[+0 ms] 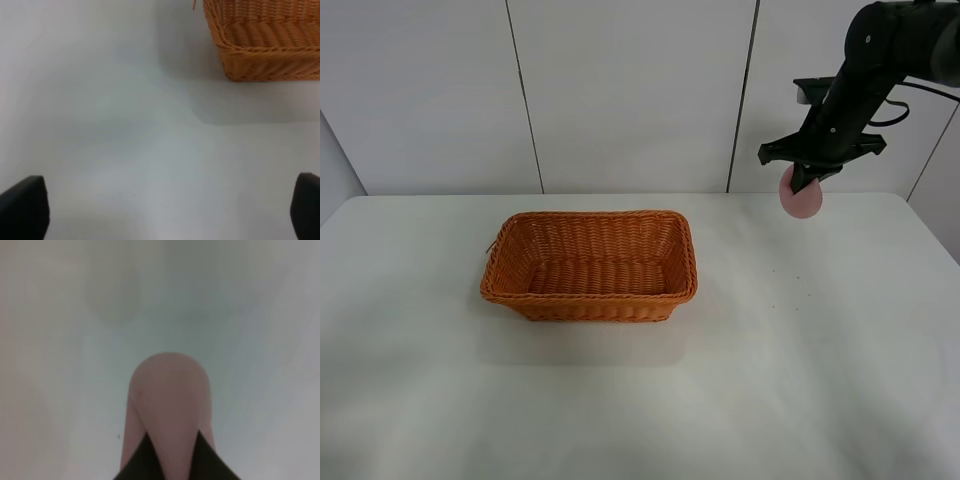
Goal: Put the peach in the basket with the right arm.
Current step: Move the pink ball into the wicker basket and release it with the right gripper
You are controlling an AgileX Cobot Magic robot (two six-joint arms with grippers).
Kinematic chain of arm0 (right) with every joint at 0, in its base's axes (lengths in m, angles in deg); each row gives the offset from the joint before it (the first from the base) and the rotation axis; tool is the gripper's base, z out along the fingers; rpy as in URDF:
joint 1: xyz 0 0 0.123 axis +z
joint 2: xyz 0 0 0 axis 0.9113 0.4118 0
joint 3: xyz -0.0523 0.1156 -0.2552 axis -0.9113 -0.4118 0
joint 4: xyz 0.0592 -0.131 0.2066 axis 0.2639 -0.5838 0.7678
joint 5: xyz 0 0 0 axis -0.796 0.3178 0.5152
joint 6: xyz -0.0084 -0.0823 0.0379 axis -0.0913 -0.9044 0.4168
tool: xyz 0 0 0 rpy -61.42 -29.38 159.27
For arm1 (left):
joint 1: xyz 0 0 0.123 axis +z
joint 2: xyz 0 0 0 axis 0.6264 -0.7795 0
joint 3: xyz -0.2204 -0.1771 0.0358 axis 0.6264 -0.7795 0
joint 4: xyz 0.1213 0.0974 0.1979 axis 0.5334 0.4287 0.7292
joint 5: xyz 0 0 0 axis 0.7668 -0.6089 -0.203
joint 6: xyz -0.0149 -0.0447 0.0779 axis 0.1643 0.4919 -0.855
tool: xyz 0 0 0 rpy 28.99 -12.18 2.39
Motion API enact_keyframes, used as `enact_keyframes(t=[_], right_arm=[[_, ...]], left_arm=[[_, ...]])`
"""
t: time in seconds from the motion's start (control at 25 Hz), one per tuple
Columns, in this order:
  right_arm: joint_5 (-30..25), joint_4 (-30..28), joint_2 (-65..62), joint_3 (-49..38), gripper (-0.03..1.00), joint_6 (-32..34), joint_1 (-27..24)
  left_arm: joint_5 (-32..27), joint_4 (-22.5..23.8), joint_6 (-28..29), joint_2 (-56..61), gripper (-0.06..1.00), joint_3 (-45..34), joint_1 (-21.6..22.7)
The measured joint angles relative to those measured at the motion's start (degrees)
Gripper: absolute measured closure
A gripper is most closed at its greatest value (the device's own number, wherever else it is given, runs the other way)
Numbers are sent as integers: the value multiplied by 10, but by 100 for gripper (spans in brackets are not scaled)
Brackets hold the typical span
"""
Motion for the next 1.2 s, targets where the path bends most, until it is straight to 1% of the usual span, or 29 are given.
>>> enact_keyframes(t=[0.16, 0.28, 0.48, 0.68, 0.88, 1.0, 1.12, 1.2], right_arm=[[-18, -5, 0, 27, 97, 0, 6], [-34, -13, 0, 45, 97, 0, 28], [-41, -13, 0, 79, 97, 0, 101], [-40, -12, 0, 82, 97, 0, 188], [-2, -12, 2, 82, 97, 11, 263], [25, -11, 14, 82, 97, 13, 298], [58, -10, 45, 82, 97, 13, 322], [89, -9, 74, 82, 97, 13, 330]], left_arm=[[0, 0, 0, 0, -5, 0, 0], [0, 0, 0, 0, -5, 0, 0], [0, 0, 0, 0, -5, 0, 0], [0, 0, 0, 0, -5, 0, 0], [0, 0, 0, 0, -5, 0, 0], [0, 0, 0, 0, -5, 0, 0], [0, 0, 0, 0, -5, 0, 0], [0, 0, 0, 0, -5, 0, 0]])
